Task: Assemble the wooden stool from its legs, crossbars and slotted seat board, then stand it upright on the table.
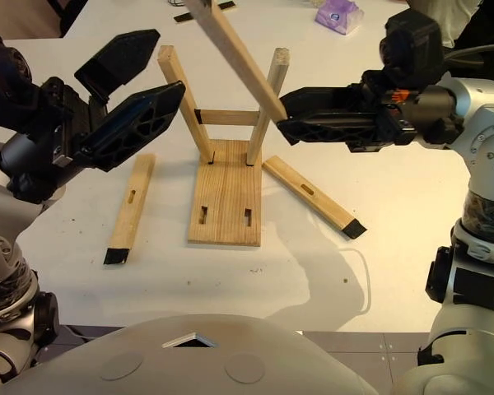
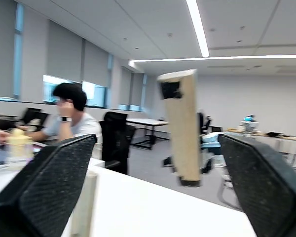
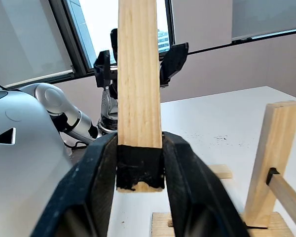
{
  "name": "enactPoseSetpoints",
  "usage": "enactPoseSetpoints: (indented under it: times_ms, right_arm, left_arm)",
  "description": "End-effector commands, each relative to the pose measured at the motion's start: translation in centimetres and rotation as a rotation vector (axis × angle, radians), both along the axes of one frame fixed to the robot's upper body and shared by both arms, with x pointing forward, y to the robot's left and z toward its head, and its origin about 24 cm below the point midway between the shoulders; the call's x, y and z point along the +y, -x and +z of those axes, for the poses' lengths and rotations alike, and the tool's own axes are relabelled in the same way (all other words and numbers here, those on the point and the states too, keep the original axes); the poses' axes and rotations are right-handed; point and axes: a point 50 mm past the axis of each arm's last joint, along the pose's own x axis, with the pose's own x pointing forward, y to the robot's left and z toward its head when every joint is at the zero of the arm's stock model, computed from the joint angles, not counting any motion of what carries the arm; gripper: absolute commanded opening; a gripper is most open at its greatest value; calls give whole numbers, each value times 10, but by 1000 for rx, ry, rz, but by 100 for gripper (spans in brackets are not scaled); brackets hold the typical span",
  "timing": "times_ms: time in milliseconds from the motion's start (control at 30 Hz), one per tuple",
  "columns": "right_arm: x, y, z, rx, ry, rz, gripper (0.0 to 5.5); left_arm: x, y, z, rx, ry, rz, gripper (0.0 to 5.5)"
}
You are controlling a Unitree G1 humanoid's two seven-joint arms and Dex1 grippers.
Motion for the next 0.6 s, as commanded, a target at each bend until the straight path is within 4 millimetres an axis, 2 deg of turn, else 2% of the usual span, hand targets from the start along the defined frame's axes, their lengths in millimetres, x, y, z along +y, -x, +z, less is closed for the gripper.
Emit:
enactPoseSetpoints:
  times_ms: [33, 267, 600]
  right_arm:
    - [10, 2, -1, -52, 38, 68, 131]
    - [24, -2, -10, -60, 72, 131, 131]
    - [24, -6, -15, -59, 79, 128, 131]
  left_arm:
    - [-10, 3, 0, 7, -27, -81, 441]
    - [-23, 10, -2, 14, -57, -197, 441]
    - [-23, 13, -3, 1, -62, -240, 283]
